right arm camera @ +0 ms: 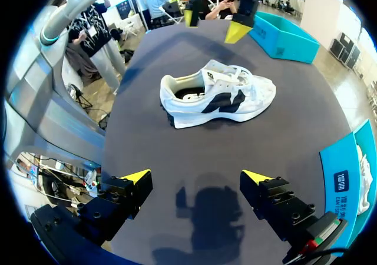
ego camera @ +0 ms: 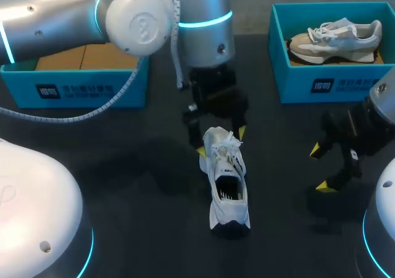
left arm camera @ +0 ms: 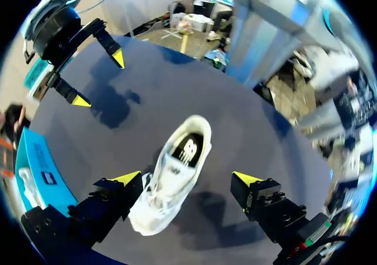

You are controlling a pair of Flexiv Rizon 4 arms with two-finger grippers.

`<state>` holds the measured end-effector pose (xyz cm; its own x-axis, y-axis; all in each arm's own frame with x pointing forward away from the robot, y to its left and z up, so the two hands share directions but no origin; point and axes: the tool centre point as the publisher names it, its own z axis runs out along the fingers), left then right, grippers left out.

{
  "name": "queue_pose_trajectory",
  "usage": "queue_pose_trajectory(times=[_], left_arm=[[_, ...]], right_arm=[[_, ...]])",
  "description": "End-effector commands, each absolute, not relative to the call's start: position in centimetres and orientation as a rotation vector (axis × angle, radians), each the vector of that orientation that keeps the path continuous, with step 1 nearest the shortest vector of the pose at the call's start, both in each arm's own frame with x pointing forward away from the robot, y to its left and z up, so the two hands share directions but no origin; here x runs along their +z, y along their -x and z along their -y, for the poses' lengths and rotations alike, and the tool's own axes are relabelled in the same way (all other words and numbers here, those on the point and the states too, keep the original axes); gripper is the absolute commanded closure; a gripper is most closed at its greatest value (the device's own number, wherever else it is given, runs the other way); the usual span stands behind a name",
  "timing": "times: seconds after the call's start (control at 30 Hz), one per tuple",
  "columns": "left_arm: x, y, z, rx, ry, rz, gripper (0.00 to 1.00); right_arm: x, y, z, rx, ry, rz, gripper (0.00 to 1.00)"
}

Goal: Take the shoe out of the shoebox, open the shoe tongue, remove and reinsert the insole, then place the shoe into the shoebox

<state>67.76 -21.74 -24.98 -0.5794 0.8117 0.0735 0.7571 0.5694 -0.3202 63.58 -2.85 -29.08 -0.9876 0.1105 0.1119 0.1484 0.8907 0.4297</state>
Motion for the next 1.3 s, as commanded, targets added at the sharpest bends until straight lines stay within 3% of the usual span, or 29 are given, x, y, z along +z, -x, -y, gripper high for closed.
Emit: queue_pose_trajectory(times=[0.03, 0.43, 1.3], left_arm=[[-24.8, -65.1, 22.3, 0.220, 0.720, 2.812, 0.00], [-26.3, -62.7, 21.8, 0.329, 0.154, 2.848, 0.00], [-32.1, -60.2, 24.2, 0.238, 0.100, 2.887, 0.00]], right_arm=[[-29.1, -63.4, 2.8, -0.681, 0.207, 2.976, 0.00], [-29.1, -63.4, 2.8, -0.681, 0.207, 2.976, 0.00], [-29.1, -63.4, 2.8, -0.681, 0.207, 2.976, 0.00]])
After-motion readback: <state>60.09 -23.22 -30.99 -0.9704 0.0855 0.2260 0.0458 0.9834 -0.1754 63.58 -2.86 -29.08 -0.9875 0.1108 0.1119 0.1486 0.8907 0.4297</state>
